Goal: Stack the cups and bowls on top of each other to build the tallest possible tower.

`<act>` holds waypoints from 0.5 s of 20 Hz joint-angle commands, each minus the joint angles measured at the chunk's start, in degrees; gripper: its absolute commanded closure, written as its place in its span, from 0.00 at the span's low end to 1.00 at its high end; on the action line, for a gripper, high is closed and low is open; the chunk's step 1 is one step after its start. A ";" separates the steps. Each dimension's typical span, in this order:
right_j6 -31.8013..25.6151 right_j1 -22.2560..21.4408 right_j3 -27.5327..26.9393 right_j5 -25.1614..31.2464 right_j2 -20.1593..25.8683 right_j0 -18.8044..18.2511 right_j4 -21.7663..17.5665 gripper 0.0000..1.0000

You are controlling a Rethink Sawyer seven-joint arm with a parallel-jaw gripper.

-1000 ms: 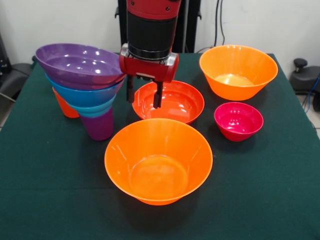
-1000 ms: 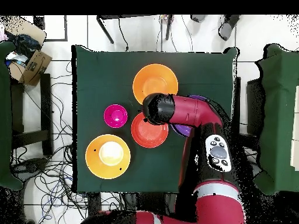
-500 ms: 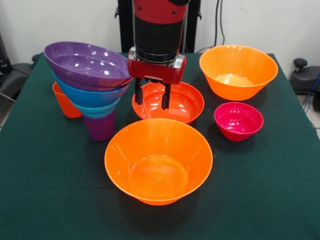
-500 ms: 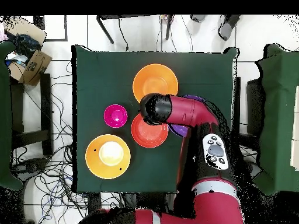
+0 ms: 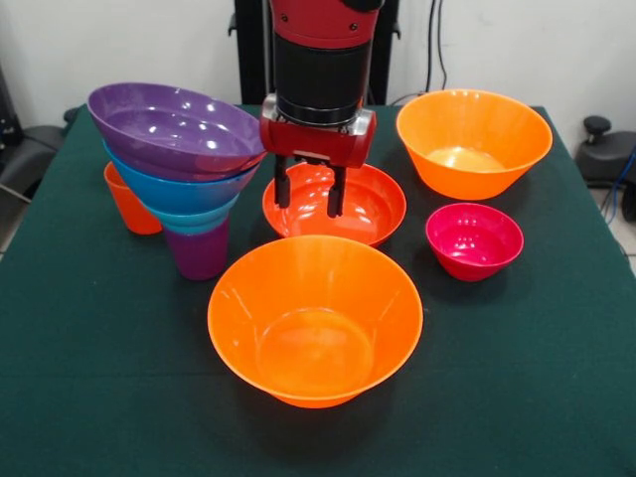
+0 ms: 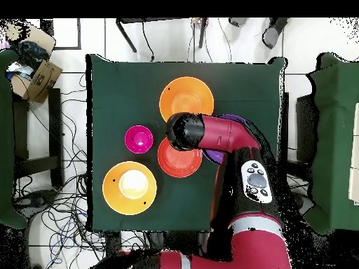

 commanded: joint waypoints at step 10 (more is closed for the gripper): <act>7.75 1.54 4.52 -2.41 4.10 3.30 1.66 0.00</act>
